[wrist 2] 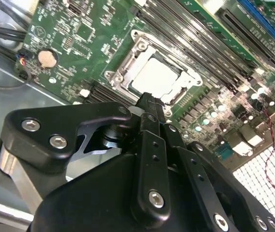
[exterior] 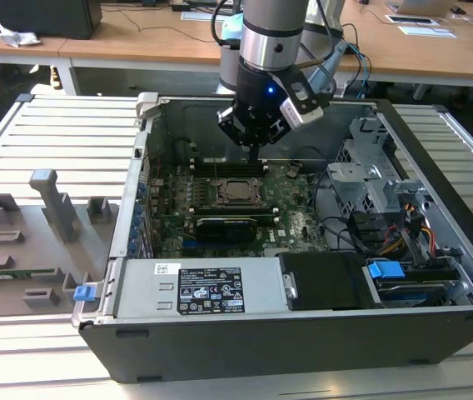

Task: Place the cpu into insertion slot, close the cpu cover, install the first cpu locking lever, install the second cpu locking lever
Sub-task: 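Install the first cpu locking lever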

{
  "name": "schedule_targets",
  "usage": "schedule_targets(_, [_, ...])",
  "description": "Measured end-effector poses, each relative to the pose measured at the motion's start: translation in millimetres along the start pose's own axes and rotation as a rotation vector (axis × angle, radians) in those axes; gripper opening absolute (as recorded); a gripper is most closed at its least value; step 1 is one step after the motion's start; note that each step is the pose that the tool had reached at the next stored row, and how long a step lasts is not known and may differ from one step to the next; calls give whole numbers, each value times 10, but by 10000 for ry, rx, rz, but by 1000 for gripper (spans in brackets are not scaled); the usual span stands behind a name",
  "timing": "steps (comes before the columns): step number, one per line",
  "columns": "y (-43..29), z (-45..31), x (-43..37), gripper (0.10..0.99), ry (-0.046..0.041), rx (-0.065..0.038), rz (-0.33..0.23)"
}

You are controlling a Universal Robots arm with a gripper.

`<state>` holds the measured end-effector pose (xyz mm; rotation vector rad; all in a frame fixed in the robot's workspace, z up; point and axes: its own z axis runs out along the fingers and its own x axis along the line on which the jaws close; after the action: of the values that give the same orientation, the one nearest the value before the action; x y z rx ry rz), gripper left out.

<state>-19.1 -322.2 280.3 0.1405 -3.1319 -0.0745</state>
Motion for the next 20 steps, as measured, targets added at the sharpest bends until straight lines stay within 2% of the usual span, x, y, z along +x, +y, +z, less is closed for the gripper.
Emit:
schedule_targets(5, [12, 1, 132, 106, 0, 4, 0])
schedule_targets(20, [39, 7, 431, 106, 0, 4, 1])
